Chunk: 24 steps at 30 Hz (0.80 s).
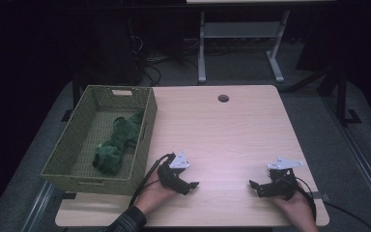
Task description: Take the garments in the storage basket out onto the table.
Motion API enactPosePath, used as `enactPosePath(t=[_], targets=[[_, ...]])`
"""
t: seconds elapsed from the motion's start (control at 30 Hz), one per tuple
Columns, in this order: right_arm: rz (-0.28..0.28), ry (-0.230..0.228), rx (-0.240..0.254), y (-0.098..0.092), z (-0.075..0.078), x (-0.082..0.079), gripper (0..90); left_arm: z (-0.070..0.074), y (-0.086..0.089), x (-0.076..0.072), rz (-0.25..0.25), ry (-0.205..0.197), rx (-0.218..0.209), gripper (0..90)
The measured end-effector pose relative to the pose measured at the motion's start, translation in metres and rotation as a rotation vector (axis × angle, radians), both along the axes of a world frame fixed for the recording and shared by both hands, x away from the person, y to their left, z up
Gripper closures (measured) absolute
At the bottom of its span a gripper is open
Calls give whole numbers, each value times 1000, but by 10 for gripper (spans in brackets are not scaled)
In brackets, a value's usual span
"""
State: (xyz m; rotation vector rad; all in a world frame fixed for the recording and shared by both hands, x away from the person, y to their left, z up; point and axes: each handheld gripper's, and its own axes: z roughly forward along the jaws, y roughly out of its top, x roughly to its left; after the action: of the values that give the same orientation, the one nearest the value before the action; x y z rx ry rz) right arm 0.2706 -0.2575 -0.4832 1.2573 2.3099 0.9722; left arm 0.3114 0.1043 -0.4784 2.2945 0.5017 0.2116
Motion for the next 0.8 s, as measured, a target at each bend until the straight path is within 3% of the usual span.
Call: enactPosePath(t=[0.2, 0.63, 0.8], targets=[[0, 0, 0, 0, 0, 0, 17, 0, -2, 0, 23, 1, -4, 136], [2, 1, 1, 0, 0, 0, 17, 1, -2, 1, 8, -7, 9, 137], [2, 1, 1, 0, 0, 0, 17, 5, 1, 1, 19, 9, 2, 137]])
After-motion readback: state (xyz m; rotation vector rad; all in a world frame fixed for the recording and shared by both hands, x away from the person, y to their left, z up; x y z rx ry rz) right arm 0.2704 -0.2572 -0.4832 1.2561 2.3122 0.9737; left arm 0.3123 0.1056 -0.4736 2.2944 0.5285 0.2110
